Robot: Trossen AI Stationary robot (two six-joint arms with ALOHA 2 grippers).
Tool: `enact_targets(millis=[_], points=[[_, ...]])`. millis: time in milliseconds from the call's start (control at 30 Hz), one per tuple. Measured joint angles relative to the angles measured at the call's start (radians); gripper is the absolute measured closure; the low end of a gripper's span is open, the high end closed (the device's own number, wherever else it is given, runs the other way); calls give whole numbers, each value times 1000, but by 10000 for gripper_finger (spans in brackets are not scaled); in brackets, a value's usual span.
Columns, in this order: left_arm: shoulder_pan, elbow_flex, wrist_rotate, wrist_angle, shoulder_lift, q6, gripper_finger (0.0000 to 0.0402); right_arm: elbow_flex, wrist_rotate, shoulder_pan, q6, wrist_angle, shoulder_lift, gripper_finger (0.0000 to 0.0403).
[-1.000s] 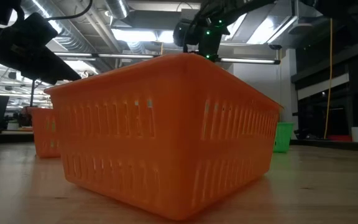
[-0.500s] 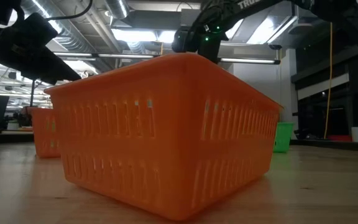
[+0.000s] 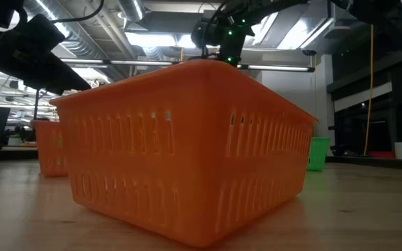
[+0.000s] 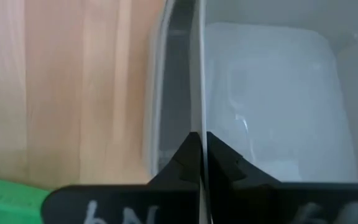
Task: Stack baskets by color
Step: Stack the bottom gray bin on the top gray bins
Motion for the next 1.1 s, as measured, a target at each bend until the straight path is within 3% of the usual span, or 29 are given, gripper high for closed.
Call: enact_targets(millis=[133, 300, 633, 933, 1100], points=[[0, 0, 0, 0, 0, 0, 401, 16, 0, 1, 1, 18, -2, 401], [0, 0, 0, 0, 0, 0, 401, 14, -98, -25, 55, 35, -2, 402], [0, 0, 8, -3, 0, -9, 401, 11, -101, -36, 62, 42, -31, 403], [0, 0, 8, -37, 0, -10, 401, -8, -119, -38, 129, -32, -271, 403], [0, 0, 8, -34, 0, -12, 401, -215, -179, -38, 140, 132, -439, 403]])
